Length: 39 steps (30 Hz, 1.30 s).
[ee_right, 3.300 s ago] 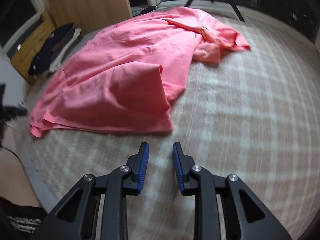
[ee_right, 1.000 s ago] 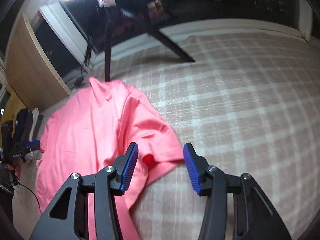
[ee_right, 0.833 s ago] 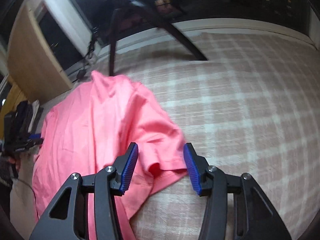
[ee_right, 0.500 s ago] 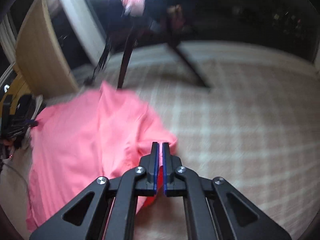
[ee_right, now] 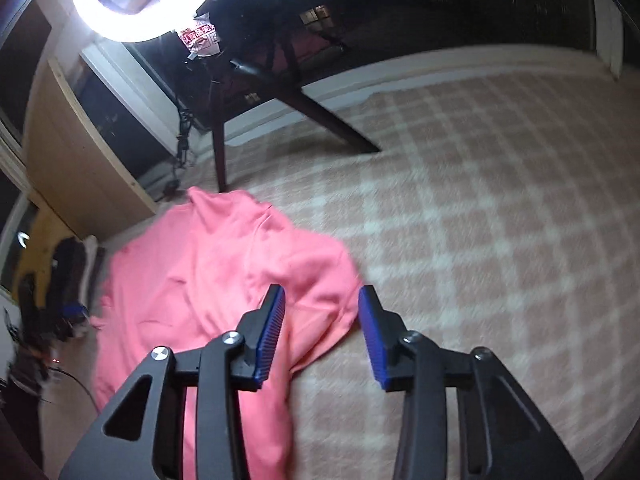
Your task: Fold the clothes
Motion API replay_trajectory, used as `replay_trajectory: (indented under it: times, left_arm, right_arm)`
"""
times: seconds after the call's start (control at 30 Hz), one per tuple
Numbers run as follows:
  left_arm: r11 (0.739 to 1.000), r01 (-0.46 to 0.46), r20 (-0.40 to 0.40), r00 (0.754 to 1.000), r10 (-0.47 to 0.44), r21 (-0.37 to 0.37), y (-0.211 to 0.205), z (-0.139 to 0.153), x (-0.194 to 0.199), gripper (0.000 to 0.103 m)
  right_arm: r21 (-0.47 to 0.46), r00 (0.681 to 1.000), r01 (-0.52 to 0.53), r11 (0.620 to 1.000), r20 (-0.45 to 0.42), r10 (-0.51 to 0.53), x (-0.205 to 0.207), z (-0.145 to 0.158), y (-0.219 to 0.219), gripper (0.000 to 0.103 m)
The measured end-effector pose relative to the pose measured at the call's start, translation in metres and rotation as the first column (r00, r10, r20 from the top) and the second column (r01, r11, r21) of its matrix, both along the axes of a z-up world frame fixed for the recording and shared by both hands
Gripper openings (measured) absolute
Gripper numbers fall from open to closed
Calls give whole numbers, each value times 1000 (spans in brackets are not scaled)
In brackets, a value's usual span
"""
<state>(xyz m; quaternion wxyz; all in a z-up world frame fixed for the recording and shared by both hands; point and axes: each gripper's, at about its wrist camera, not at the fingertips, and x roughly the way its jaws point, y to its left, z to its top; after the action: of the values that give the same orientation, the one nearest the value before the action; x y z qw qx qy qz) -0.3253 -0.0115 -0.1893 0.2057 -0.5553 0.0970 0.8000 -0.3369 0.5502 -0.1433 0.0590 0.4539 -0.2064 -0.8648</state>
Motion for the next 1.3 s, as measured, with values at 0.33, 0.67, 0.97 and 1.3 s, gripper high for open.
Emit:
replay_trajectory:
  times: [0.33, 0.67, 0.97, 1.3]
  left_arm:
    - [998, 44, 72, 996, -46, 35, 27, -33, 21, 16]
    - [997, -65, 29, 997, 66, -29, -20, -20, 27, 19]
    - [997, -57, 43, 998, 55, 47, -46, 16, 93, 34]
    - [999, 16, 106, 994, -20, 35, -65, 41, 259, 42]
  right_arm:
    - [48, 993, -113, 992, 51, 110, -30, -25, -47, 1]
    - [112, 995, -76, 991, 68, 69, 4, 17, -29, 27]
    - [109, 986, -103, 989, 144, 87, 141, 14, -37, 27]
    - [104, 997, -35, 994, 75, 27, 274, 74, -34, 44]
